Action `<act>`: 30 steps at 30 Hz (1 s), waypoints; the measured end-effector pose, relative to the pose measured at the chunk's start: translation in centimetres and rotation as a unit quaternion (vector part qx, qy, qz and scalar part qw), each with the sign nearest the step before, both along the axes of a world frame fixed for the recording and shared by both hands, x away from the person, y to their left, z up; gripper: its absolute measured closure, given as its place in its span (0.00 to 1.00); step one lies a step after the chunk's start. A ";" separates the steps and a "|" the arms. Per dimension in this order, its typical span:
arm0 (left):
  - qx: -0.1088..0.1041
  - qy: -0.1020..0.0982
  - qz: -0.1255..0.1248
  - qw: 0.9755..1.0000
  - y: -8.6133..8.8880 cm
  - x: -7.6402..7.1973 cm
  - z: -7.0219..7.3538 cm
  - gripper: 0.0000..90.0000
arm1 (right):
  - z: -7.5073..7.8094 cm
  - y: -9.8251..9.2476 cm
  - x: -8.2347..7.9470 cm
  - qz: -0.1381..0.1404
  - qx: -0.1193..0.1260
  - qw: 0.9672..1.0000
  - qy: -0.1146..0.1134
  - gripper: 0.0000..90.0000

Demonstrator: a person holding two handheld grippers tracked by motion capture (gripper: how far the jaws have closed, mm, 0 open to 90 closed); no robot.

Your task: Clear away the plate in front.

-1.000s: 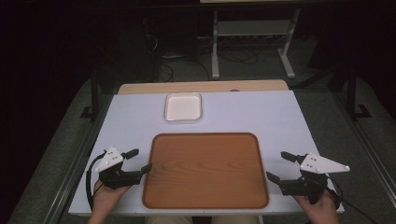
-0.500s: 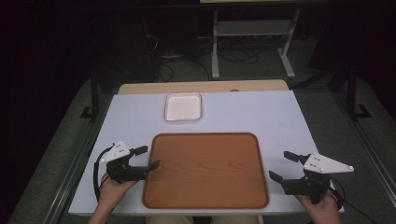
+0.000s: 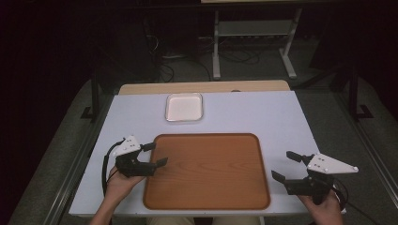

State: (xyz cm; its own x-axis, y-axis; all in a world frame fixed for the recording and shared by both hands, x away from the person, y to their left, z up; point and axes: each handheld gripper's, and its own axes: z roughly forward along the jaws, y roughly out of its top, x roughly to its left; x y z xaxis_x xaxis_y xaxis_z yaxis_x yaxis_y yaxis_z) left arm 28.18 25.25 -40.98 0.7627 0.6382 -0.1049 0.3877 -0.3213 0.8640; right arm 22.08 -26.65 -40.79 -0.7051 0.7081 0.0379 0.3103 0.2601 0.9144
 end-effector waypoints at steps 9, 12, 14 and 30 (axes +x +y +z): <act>0.005 0.015 0.007 1.000 -0.8 2.2 1.2 0.35 | 0.1 0.3 -0.1 0.005 -0.005 1.000 -0.002 0.15; 0.013 0.012 0.015 1.000 -0.9 2.8 1.3 0.31 | 0.0 0.6 0.0 0.009 -0.010 1.000 0.000 0.15; 0.024 0.012 0.024 0.999 -1.0 3.2 1.3 0.30 | 0.0 0.7 0.0 0.011 -0.010 1.000 -0.001 0.15; 0.046 0.024 0.040 0.998 -1.2 6.1 1.1 0.37 | 0.0 0.5 0.0 0.009 -0.002 1.000 -0.002 0.15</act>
